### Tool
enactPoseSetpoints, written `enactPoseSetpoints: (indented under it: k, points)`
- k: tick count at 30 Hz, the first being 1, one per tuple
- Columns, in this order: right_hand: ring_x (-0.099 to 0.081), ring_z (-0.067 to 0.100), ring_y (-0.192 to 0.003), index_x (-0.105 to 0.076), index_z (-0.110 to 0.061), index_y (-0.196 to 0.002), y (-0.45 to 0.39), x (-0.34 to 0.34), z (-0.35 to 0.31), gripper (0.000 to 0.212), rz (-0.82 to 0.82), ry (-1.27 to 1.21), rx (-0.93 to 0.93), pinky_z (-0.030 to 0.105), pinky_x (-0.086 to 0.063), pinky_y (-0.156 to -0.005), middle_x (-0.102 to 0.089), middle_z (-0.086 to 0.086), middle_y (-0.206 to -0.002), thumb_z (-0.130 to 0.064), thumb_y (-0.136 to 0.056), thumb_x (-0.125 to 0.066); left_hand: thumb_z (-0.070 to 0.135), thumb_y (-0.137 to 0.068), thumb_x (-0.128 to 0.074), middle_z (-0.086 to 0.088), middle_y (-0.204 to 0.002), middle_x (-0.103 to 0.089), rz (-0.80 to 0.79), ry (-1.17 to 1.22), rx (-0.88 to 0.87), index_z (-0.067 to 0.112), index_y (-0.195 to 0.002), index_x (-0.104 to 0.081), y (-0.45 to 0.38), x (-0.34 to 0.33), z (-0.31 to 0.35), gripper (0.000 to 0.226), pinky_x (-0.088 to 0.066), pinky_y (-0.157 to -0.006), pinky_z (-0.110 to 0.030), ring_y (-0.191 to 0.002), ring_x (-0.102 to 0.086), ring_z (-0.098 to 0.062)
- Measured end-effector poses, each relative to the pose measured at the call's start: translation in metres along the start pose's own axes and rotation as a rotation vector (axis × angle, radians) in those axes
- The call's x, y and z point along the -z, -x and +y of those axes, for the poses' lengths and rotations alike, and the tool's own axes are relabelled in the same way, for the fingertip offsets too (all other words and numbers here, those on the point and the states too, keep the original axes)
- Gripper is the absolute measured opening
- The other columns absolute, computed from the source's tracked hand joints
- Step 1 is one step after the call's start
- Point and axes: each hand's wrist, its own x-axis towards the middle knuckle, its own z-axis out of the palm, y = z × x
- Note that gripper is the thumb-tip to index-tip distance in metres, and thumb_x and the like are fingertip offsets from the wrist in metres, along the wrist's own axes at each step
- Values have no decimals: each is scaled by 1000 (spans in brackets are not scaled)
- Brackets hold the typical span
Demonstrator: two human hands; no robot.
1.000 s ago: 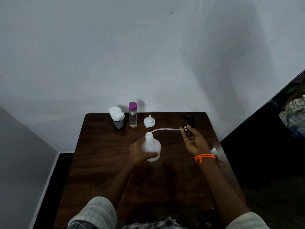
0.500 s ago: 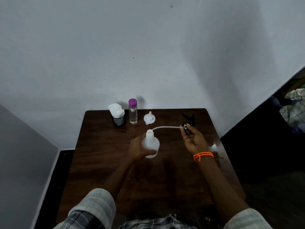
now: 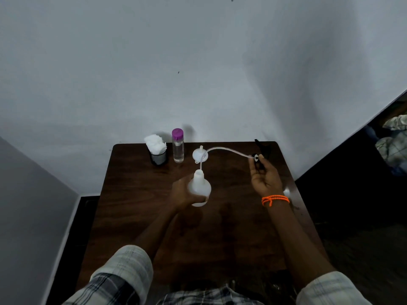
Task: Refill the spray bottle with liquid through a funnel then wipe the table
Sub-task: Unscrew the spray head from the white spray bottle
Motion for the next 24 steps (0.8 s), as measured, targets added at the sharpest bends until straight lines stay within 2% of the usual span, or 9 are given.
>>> enactPoseSetpoints:
  k: [7, 9, 11, 13, 15, 18, 20, 21, 24]
  points:
    - [-77, 22, -74, -76, 1, -68, -16, 6, -25, 31, 24, 27, 38, 35, -62, -81, -75, 12, -76, 6, -95, -60, 40, -55, -97, 11, -118, -67, -3, -28, 13, 25, -130, -63, -11, -4, -13, 84, -47, -87, -24, -108, -60, -7]
    - [-76, 22, -79, -76, 0, -70, -25, 15, -28, 28, 54, 67, 37, 37, -61, -86, -75, 12, -79, 7, -94, -62, 39, -54, -97, 14, -116, -66, -11, -26, 25, 26, -129, -63, -15, -6, -16, 83, -48, -87, -24, -107, -59, -5]
    - [-75, 20, -81, -76, -3, -74, -34, 24, -27, 24, 96, 152, 30, 39, -60, -88, -75, 11, -82, 7, -92, -64, 35, -54, -97, 19, -111, -63, -15, -12, 28, 27, -127, -64, -18, -9, -19, 80, -46, -84, -20, -104, -58, -3]
    - [-75, 15, -74, -76, -6, -73, -47, 35, -20, 26, 140, 310, 7, 37, -62, -81, -75, 8, -79, 7, -91, -65, 34, -52, -97, 21, -109, -63, 6, 5, 22, 28, -124, -65, -21, -13, -21, 78, -48, -84, -22, -102, -59, -3]
    - [-74, 15, -73, -71, -4, -80, -58, 47, -9, 16, 177, 459, -38, 34, -64, -73, -75, 7, -75, 7, -91, -65, 35, -52, -97, 20, -110, -63, 0, 20, 32, 28, -123, -65, -24, -18, -27, 78, -49, -85, -22, -99, -59, 1]
    - [-70, 21, -83, -66, 1, -85, -80, 72, 14, 9, 218, 637, -104, 33, -64, -63, -74, 10, -77, 9, -88, -68, 33, -55, -99, 22, -112, -56, -8, 26, 58, 28, -127, -62, -28, -28, -36, 81, -40, -79, -8, -94, -53, 8]
    - [-69, 21, -84, -64, 2, -89, -93, 89, 30, 9, 226, 745, -173, 30, -62, -58, -71, 14, -86, 9, -87, -69, 34, -55, -98, 21, -115, -59, -25, 42, 60, 27, -128, -61, -30, -34, -41, 82, -47, -84, -12, -99, -57, 5]
    - [-69, 21, -85, -63, 3, -97, -98, 97, 38, 13, 220, 804, -222, 29, -61, -57, -70, 15, -93, 10, -87, -69, 34, -56, -98, 20, -114, -62, -36, 51, 50, 28, -126, -62, -31, -36, -45, 79, -50, -85, -14, -100, -60, 5]
    - [-70, 25, -91, -58, 10, -124, -111, 114, 60, 45, 209, 960, -337, 29, -62, -60, -68, 21, -113, 13, -82, -72, 37, -58, -98, 28, -110, -59, -77, 43, 22, 39, -117, -58, -34, -41, -55, 71, -48, -86, -10, -102, -57, 14]
